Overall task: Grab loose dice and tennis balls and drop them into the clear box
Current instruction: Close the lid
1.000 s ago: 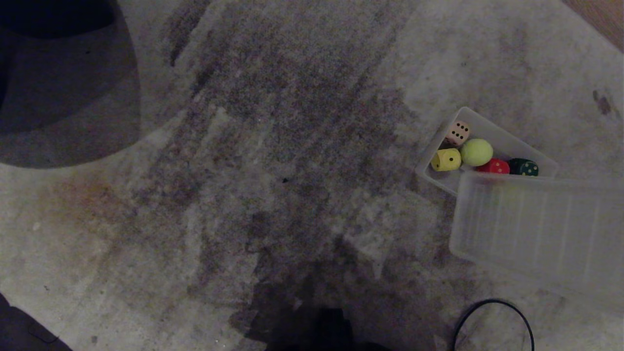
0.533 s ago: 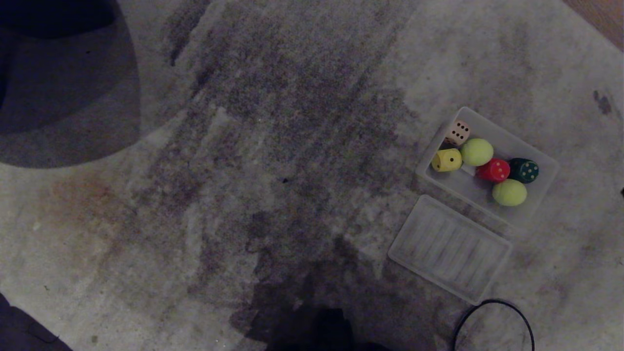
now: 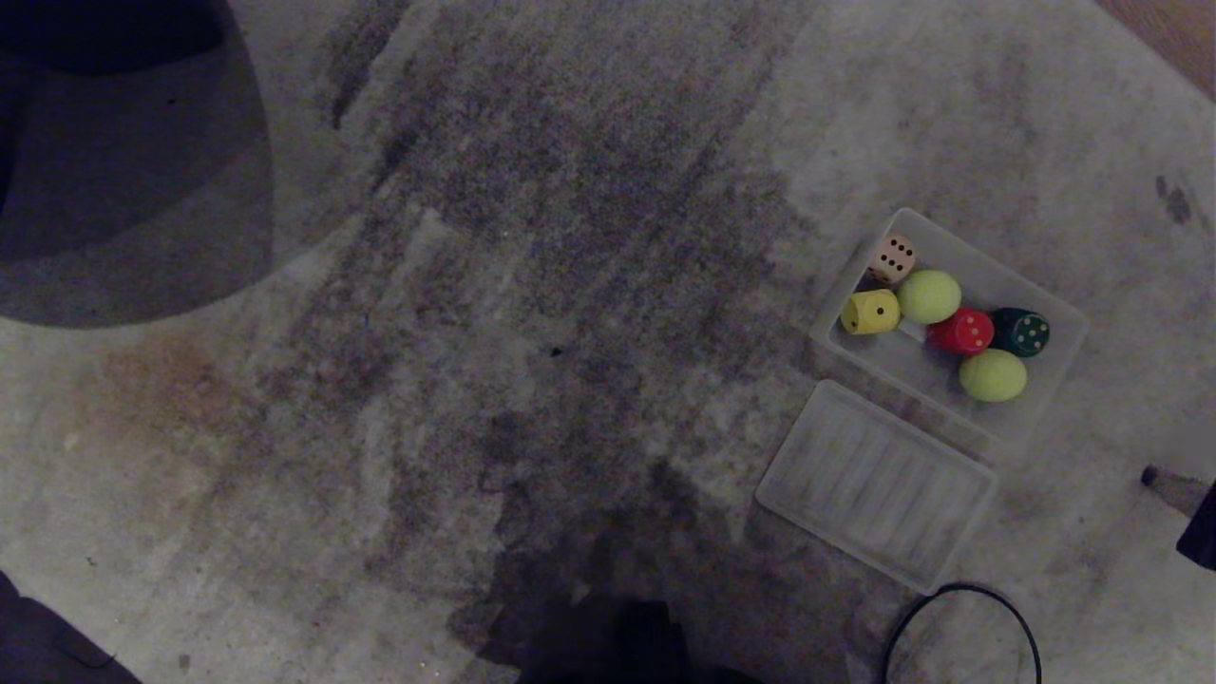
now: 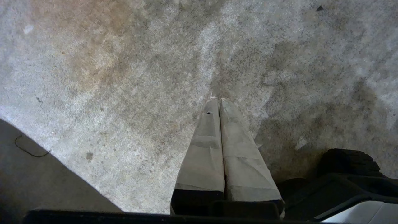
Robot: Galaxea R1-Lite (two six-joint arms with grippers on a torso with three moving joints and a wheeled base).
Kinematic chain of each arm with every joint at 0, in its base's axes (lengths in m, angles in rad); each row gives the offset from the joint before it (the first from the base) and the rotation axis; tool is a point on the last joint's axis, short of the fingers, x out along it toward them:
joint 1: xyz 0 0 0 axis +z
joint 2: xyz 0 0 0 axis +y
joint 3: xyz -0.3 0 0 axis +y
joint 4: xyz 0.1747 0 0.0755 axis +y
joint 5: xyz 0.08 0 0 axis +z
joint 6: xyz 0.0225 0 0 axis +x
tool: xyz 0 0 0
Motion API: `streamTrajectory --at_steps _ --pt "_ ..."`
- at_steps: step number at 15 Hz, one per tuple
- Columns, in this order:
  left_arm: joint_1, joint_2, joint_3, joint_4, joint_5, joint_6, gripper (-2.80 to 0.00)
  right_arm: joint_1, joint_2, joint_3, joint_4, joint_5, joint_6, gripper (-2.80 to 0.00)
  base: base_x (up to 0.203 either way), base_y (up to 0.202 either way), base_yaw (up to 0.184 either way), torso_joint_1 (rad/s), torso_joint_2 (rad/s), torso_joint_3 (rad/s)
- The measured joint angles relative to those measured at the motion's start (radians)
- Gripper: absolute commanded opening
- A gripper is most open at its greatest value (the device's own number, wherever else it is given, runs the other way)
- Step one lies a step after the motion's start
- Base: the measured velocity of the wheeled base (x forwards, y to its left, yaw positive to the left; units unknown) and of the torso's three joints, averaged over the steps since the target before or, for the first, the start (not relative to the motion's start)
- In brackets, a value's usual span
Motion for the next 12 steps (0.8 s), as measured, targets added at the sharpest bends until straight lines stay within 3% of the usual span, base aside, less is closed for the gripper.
streamTrajectory --at_steps 5,12 --pt "0.0 0.0 0.0 0.0 0.0 0.0 -2.8 -0.018 0.144 0.011 0.07 -0.004 0.193 -2.8 0.0 0.0 0.0 0.0 0.0 0.0" --pt "0.0 0.0 0.0 0.0 -0.001 0.0 -2.8 -0.077 0.504 -0.102 0.081 0.0 0.252 -2.8 0.0 0.0 0.0 0.0 0.0 0.0"
